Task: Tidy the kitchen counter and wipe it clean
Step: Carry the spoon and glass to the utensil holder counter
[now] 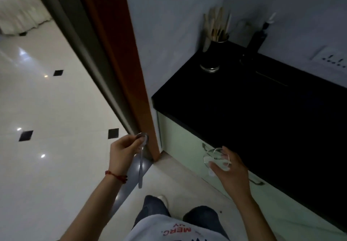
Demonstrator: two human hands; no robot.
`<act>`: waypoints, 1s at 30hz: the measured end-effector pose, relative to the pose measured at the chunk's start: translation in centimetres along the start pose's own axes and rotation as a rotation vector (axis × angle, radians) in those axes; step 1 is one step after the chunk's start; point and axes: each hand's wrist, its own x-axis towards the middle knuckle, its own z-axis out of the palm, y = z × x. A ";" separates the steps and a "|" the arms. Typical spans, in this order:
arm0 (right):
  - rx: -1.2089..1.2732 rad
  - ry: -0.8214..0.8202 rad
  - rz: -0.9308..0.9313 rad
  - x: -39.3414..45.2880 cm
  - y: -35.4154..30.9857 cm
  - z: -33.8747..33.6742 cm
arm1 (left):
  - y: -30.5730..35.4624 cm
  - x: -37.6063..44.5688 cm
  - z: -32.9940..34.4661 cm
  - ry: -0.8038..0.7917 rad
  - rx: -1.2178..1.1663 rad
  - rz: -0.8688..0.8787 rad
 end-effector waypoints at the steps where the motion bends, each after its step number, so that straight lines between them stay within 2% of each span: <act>1: 0.007 0.028 0.018 0.3 -0.1 -0.2 | 0.6 1.1 0.8 -0.037 0.008 0.010; 8: 0.000 0.188 0.080 4.9 -0.2 -2.4 | 4.0 6.8 8.1 -0.202 -0.053 0.069; 15: 0.021 0.203 0.080 12.7 -0.2 -5.5 | 7.4 12.8 15.4 -0.201 -0.091 0.151; 19: 0.012 0.190 0.034 16.7 -0.8 -7.0 | 11.9 16.1 19.5 -0.210 -0.088 0.288; 24: -0.010 0.194 -0.012 20.4 -2.0 -8.1 | 18.7 20.4 23.7 -0.177 -0.018 0.557; 30: -0.003 0.254 0.004 22.3 -3.1 -8.0 | 25.1 24.8 28.4 -0.178 0.014 0.727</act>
